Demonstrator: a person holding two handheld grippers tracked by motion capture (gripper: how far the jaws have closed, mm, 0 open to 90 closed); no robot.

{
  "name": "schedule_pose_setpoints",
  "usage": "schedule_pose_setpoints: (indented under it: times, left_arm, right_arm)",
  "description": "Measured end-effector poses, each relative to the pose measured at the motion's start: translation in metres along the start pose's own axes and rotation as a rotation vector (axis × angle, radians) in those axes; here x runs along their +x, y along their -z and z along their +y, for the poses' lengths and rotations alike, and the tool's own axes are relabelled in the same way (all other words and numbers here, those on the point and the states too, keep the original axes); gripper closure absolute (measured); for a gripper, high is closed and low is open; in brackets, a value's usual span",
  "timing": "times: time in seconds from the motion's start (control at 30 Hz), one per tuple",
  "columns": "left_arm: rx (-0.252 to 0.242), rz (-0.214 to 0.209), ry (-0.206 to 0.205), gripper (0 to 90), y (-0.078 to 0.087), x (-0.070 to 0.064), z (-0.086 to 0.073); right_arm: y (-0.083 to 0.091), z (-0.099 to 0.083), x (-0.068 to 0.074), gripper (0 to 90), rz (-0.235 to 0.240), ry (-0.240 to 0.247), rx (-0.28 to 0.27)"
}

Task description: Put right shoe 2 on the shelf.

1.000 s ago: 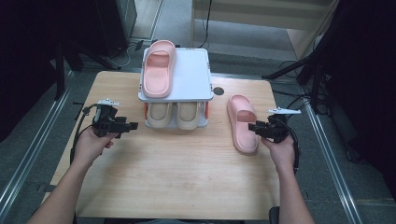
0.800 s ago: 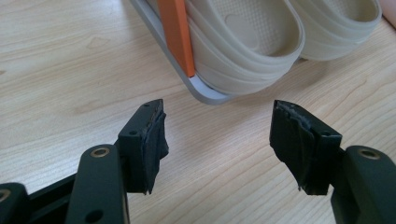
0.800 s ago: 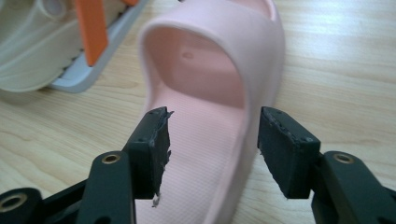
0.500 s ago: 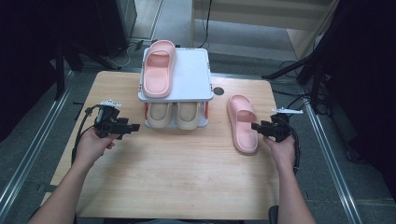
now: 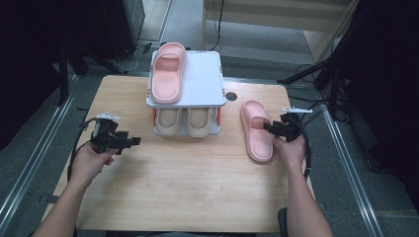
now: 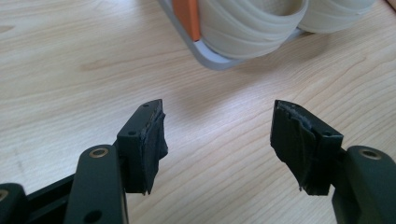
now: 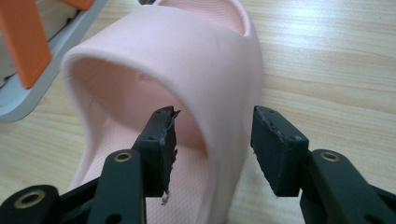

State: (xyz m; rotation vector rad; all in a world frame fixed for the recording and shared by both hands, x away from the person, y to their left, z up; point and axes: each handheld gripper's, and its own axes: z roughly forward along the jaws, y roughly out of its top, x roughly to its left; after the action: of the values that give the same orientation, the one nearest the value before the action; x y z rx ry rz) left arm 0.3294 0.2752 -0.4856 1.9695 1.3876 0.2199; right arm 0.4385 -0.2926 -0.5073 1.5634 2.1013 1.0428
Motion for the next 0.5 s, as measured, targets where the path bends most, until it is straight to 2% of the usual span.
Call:
schedule_pose_setpoints:
  times: [0.17, 0.4, 0.5]
  left_arm:
    - [-0.003, 0.015, 0.017, 35.4, 0.006, 0.004, -0.006]
    - [-0.011, 0.027, 0.031, 35.4, 0.011, 0.006, -0.012]
    - [-0.014, 0.029, 0.035, 35.4, 0.012, 0.007, -0.013]
  right_arm:
    - [-0.011, 0.005, 0.0, 56.5, -0.008, -0.007, 0.013]
    - [-0.018, 0.009, -0.001, 67.1, -0.049, -0.002, 0.011]
    - [-0.02, 0.012, -0.002, 70.5, -0.059, -0.025, 0.004]
